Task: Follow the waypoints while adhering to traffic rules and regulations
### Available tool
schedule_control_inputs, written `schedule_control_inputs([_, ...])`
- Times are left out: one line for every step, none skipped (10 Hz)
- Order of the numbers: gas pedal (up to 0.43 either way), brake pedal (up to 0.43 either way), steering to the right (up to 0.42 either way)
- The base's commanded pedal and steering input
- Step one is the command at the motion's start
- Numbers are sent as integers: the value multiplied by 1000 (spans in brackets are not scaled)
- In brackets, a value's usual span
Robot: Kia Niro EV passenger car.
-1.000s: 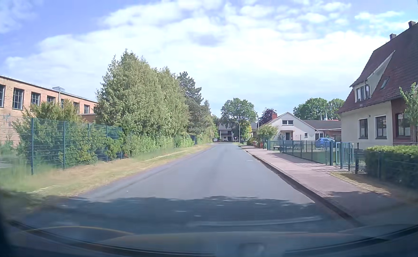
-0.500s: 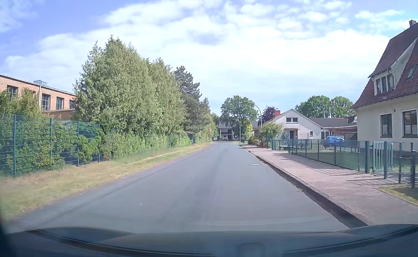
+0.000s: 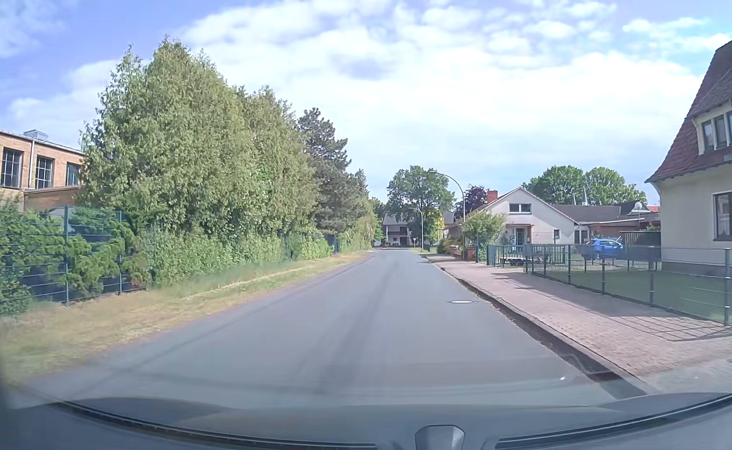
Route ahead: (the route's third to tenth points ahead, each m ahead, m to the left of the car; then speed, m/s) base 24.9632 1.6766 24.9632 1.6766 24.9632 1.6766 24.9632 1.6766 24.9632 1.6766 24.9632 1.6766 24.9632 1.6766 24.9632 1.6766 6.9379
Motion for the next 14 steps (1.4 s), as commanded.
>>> schedule_control_inputs([47, 6, 2])
schedule_control_inputs([47, 6, 2])
schedule_control_inputs([47, 6, 1])
schedule_control_inputs([47, 6, 1])
schedule_control_inputs([47, 6, 1])
schedule_control_inputs([47, 6, 1])
schedule_control_inputs([47, 6, 1])
schedule_control_inputs([47, 6, 1])
schedule_control_inputs([47, 6, 1])
schedule_control_inputs([47, 6, 1])
schedule_control_inputs([47, 6, 1])
schedule_control_inputs([47, 6, 1])
schedule_control_inputs([47, 6, 0])
schedule_control_inputs([47, 6, 0])
